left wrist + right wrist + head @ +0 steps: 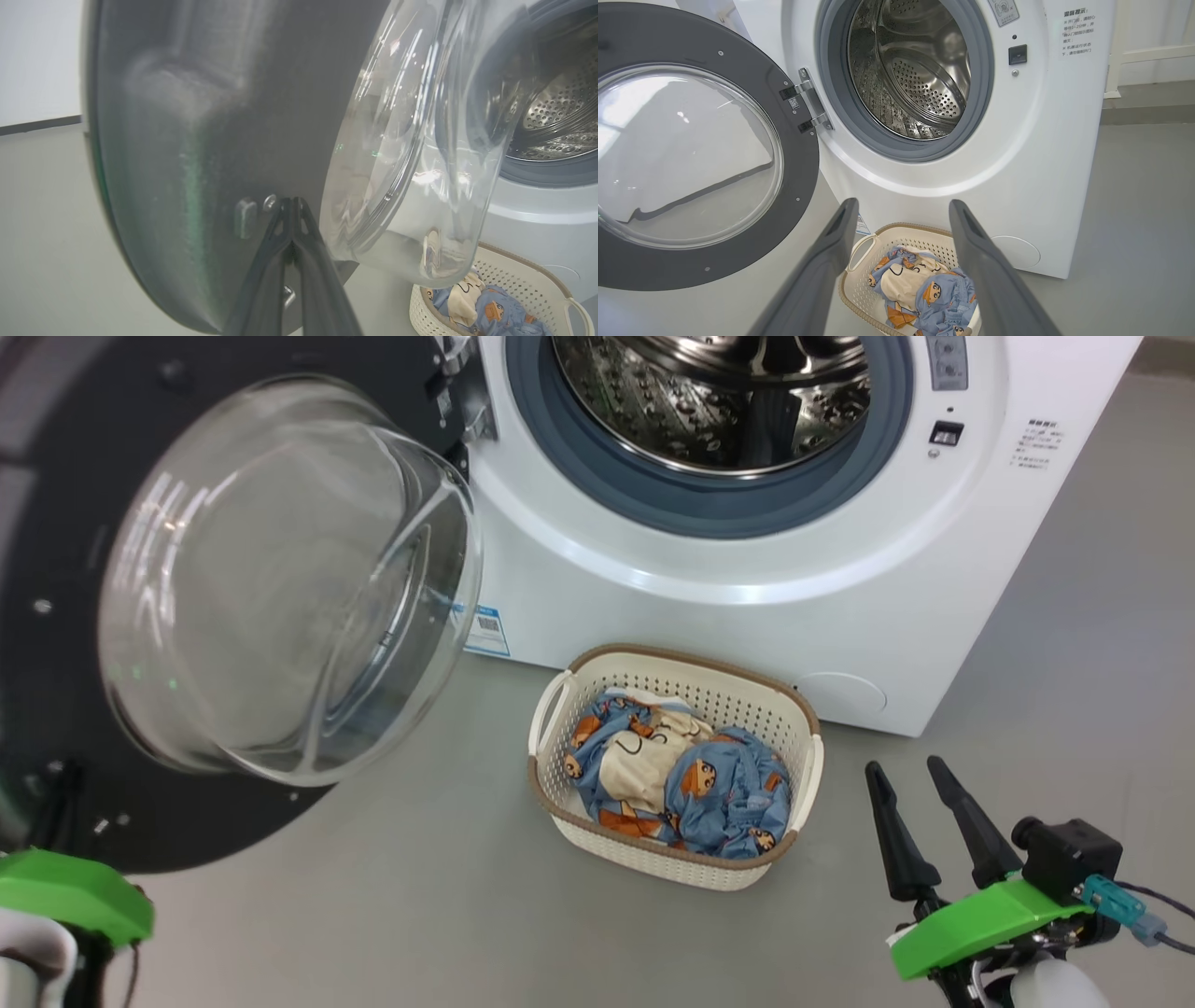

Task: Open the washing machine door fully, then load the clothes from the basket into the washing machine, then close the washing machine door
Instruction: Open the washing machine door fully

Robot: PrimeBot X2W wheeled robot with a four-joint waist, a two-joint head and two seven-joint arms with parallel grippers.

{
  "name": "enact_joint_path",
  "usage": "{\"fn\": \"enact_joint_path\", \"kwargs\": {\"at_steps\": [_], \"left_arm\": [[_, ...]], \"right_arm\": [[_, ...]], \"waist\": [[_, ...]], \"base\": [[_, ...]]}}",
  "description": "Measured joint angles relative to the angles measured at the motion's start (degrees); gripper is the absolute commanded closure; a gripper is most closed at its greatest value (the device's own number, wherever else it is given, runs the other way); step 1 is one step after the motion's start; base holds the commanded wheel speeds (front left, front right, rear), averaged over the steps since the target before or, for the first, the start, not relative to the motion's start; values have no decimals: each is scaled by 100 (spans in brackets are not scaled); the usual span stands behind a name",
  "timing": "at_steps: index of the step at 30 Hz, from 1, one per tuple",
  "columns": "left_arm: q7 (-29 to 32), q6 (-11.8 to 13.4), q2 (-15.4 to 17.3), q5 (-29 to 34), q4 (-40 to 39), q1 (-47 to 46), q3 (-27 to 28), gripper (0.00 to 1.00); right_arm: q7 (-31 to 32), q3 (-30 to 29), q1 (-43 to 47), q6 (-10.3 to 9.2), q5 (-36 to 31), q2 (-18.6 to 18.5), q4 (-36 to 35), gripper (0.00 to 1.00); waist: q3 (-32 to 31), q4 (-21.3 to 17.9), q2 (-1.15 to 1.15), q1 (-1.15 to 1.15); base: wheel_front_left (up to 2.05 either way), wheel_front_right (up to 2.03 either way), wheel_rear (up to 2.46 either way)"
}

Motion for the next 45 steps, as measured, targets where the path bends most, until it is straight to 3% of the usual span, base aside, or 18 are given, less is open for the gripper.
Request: {"fn": "enact_joint_path", "kwargs": {"at_steps": [13, 25, 45], "left_arm": [[-57, -419, 556, -103, 1441, -1279, 79, 100], [-256, -571, 672, -171, 2518, -2061, 21, 100], [-461, -665, 619, -196, 2797, -2193, -202, 100]], "right_arm": [[-1, -126, -415, 0, -74, 79, -30, 0], [-1, -144, -576, 0, -133, 129, -7, 0], [-1, -174, -577, 0, -218, 143, 15, 0]], "waist": [[581, -65, 0, 0], [695, -152, 0, 0], [581, -99, 0, 0]], "base": [[0, 0, 0], [0, 0, 0], [0, 0, 0]]}}
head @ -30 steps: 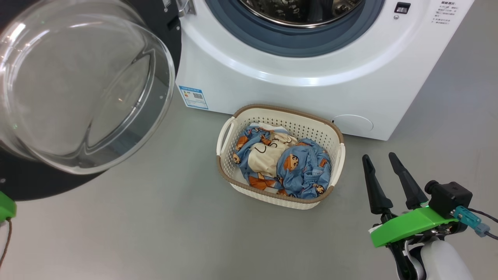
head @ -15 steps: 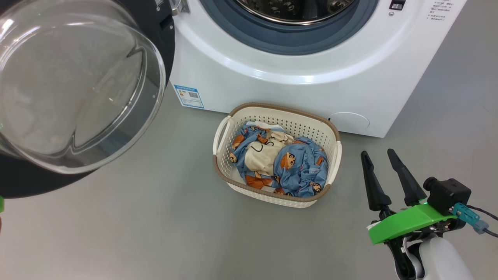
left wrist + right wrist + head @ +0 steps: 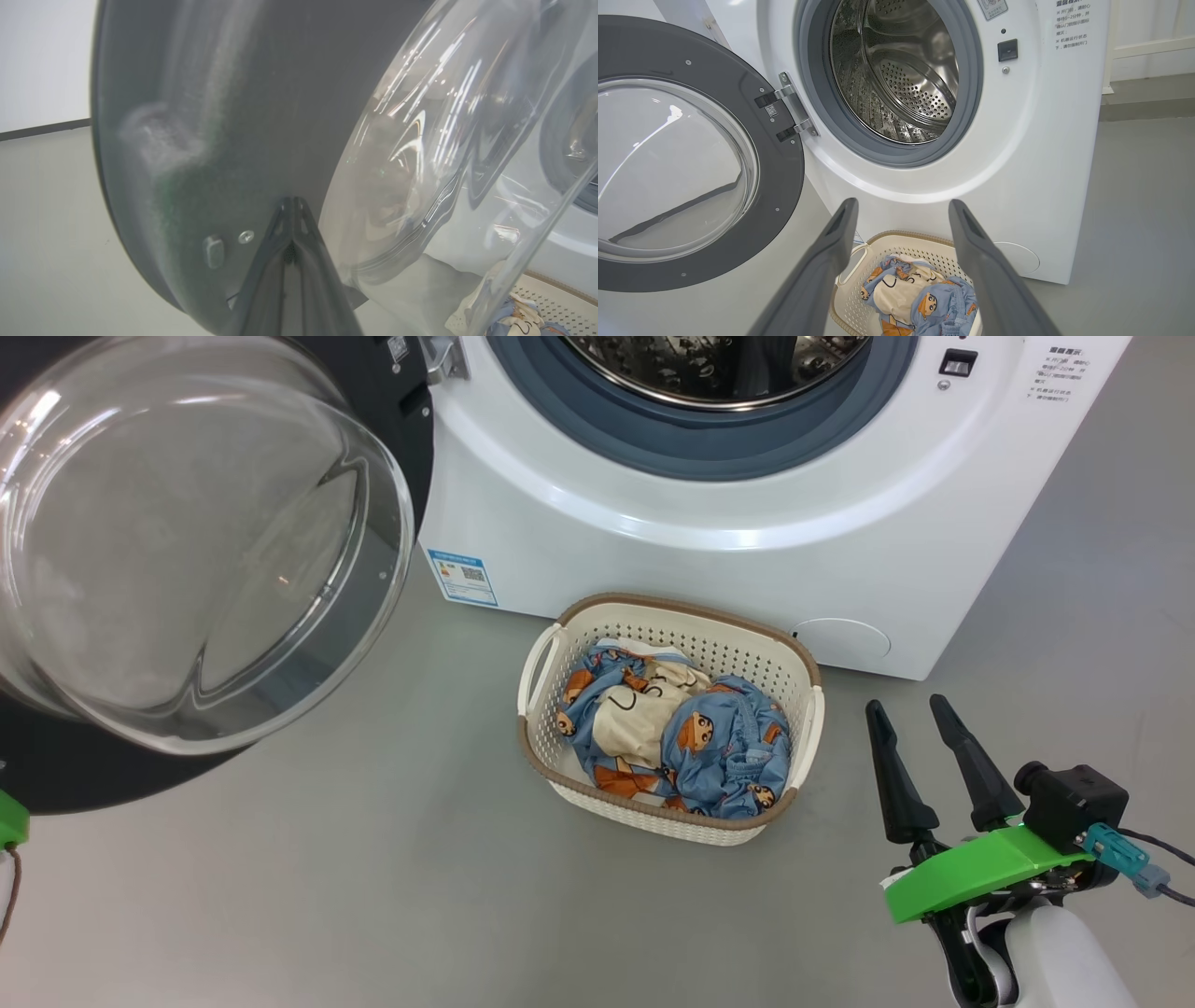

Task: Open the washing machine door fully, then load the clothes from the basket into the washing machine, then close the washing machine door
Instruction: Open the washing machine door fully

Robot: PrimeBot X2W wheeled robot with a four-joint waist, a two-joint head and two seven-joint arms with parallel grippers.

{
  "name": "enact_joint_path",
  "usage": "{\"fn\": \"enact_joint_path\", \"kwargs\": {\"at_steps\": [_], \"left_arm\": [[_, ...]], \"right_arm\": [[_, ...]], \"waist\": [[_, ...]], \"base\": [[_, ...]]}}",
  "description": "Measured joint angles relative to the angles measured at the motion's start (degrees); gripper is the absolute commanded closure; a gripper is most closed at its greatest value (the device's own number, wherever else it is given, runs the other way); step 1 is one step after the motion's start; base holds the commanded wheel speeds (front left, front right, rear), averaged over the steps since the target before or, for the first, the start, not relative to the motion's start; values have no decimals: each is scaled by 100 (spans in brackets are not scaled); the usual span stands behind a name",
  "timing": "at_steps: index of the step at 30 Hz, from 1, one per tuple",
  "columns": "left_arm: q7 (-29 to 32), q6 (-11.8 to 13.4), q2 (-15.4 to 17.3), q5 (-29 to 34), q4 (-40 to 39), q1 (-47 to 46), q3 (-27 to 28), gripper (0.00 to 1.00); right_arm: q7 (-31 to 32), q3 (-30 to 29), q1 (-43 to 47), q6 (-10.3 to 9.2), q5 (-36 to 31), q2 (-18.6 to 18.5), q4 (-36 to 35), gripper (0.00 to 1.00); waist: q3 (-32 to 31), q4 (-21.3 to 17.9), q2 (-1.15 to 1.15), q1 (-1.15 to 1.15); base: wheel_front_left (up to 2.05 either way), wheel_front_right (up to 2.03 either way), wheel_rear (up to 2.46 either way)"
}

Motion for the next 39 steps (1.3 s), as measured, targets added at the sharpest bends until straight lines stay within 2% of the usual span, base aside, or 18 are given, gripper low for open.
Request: {"fn": "enact_joint_path", "kwargs": {"at_steps": [8, 9, 10, 11, 19, 25, 39], "left_arm": [[-16, -4, -71, 1, -673, 417, 43, 100], [-16, -4, -105, 1, -788, 496, 47, 64], [-18, -4, -140, 2, -890, 560, 49, 18], [-18, -4, -170, 3, -1001, 626, 53, 0], [-18, 14, -430, 107, -1948, 1271, 136, 0], [-19, 208, -672, 166, -2775, 1870, 133, 0], [-19, 467, -992, 211, -4100, 2775, -42, 0]], "right_arm": [[0, -11, 14, 0, 1, 5, 0, 0], [0, -11, 14, 0, 0, 8, 0, 0], [0, -13, 14, 0, 1, 8, 0, 0], [0, -14, 14, 0, 1, 8, 0, 0], [0, -10, 74, 0, 1, 5, 0, 0], [0, 20, 137, 0, 2, -10, 10, 0], [0, 63, 239, 0, 0, -136, -34, 0]], "waist": [[-53, 18, 0, 0], [-62, 23, 0, 0], [-74, 28, 0, 0], [-88, 33, 0, 0], [-280, 32, 0, 0], [-429, -51, 0, 0], [-550, -547, 0, 0]], "base": [[0, 0, 0], [0, 0, 0], [0, 0, 0], [0, 0, 0], [0, 0, 0], [0, 0, 0], [0, 0, 0]]}}
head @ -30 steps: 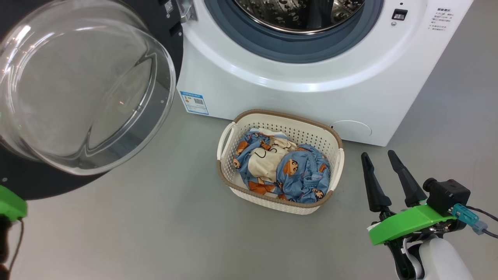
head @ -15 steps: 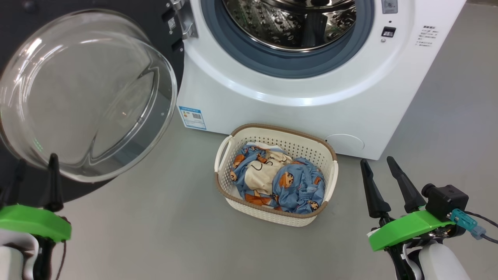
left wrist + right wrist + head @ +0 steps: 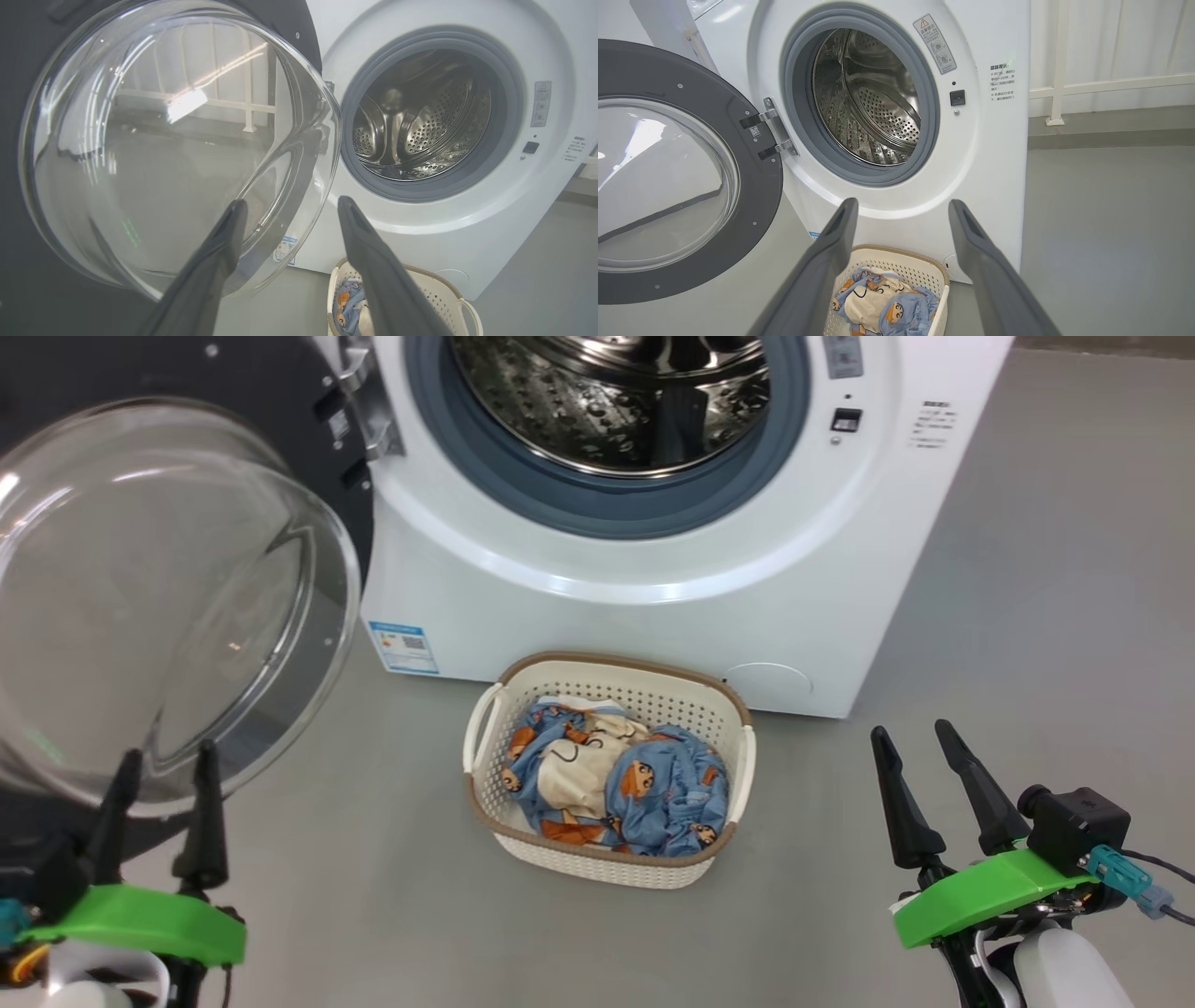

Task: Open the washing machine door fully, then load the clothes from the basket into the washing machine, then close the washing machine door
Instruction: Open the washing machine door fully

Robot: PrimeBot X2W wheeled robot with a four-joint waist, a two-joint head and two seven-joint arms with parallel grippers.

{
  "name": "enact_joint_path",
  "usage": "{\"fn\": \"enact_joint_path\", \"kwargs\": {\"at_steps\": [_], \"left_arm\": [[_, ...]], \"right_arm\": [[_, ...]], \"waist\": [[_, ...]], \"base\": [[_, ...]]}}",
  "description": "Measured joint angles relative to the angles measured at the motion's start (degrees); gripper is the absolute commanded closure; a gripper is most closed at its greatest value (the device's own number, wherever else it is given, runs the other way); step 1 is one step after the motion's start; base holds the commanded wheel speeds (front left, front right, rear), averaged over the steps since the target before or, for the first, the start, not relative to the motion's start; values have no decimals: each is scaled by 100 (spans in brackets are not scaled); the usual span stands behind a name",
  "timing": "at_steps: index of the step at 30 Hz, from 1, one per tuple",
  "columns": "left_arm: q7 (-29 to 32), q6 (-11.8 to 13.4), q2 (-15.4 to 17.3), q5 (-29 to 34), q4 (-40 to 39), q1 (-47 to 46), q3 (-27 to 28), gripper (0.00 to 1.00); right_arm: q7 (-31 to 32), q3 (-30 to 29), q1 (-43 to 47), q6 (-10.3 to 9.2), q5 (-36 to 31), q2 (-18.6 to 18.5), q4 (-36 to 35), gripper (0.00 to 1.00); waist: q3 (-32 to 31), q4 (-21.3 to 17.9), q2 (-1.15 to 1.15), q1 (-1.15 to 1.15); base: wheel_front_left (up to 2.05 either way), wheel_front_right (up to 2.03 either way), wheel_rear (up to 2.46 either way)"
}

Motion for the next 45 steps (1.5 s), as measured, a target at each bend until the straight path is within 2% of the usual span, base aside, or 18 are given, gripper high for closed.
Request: {"fn": "enact_joint_path", "kwargs": {"at_steps": [8, 23, 31, 45], "left_arm": [[0, 112, -170, 98, -510, 427, -121, 0], [0, 294, -434, 153, -759, 894, -188, 0], [20, 268, -458, 196, -828, 1014, -259, 0], [19, 294, -369, 461, -858, 1014, -291, 0]], "right_arm": [[0, 85, 4, 0, -1, -58, -21, 0], [0, 152, 8, 0, -10, -288, -58, 0], [0, 108, 125, 0, -10, -310, -63, 0], [0, 48, 129, 0, -19, -296, -87, 0]], "waist": [[-66, -409, 0, 0], [-287, -1071, 0, 0], [-372, -1174, 0, 0], [-372, -1091, 0, 0]], "base": [[0, 0, 0], [0, 0, 0], [0, 0, 0], [0, 0, 0]]}}
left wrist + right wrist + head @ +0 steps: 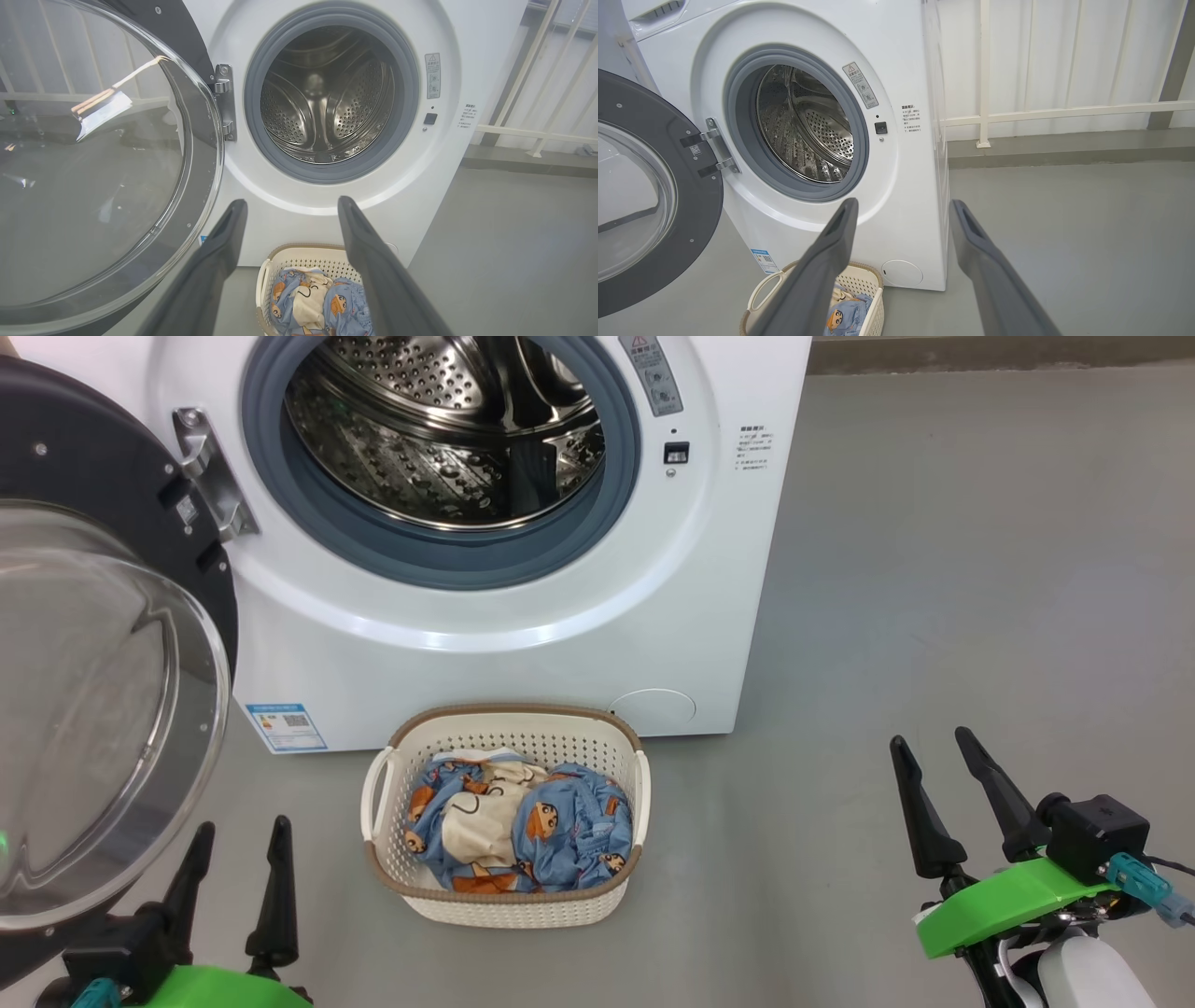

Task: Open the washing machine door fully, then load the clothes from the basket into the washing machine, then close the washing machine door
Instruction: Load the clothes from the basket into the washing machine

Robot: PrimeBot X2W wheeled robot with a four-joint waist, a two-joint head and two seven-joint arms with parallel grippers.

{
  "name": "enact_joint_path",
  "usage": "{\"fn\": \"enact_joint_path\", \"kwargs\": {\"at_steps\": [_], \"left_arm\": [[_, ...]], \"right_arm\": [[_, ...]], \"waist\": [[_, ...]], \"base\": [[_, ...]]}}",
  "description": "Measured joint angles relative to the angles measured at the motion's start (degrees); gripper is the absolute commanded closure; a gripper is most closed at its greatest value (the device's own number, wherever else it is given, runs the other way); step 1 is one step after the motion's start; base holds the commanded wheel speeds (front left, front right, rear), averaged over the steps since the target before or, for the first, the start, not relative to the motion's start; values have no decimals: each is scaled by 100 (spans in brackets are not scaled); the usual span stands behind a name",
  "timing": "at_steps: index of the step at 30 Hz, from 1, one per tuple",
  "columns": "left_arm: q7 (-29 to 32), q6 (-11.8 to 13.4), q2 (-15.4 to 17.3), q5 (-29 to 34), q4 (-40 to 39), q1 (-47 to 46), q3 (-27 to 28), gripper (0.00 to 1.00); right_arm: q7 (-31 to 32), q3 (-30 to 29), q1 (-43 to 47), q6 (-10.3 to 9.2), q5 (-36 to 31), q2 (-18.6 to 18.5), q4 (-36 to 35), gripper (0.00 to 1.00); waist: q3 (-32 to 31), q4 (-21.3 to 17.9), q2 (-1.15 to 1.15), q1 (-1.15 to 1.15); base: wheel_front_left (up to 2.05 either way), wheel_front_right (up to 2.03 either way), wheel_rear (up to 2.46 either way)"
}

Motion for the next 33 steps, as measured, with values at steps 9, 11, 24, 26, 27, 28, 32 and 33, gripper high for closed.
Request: {"fn": "enact_joint_path", "kwargs": {"at_steps": [9, 11, 24, 26, 27, 28, 32, 33], "left_arm": [[-1, 0, 12, 62, -14, 1, -1, 0], [-1, 0, 11, 89, -18, 1, -5, 0], [-16, -2, 10, 97, -15, 1, 4, 0], [-16, -2, 10, 99, -15, 1, 5, 0], [-16, -2, 10, 100, -15, 1, 7, 0], [-18, -2, 10, 102, -15, 1, 8, 0], [-18, -1, 9, 141, -15, 1, 13, 0], [-18, -1, 8, 141, -16, 1, 13, 0]], "right_arm": [[0, -23, 0, 0, -33, 0, -3, 0], [0, -32, 0, 0, -33, -2, -2, 0], [0, -33, 0, 0, -33, -7, -1, 0], [0, -32, 0, 0, -33, -10, -1, 0], [0, -31, 0, 0, -32, -10, -1, 0], [0, -30, 0, 0, -32, -11, -1, 0], [0, -25, 1, 0, -32, -12, -1, 0], [0, -23, 1, 0, -32, -12, -1, 0]], "waist": [[40, -1, 0, 0], [34, 0, 0, 0], [-15, 6, 0, 0], [-18, 11, 0, 0], [-19, 13, 0, 0], [-20, 15, 0, 0], [-24, 21, 0, 0], [-26, 22, 0, 0]], "base": [[0, 0, 0], [0, 0, 0], [0, 0, 0], [0, 0, 0], [0, 0, 0], [0, 0, 0], [0, 0, 0], [0, 0, 0]]}}
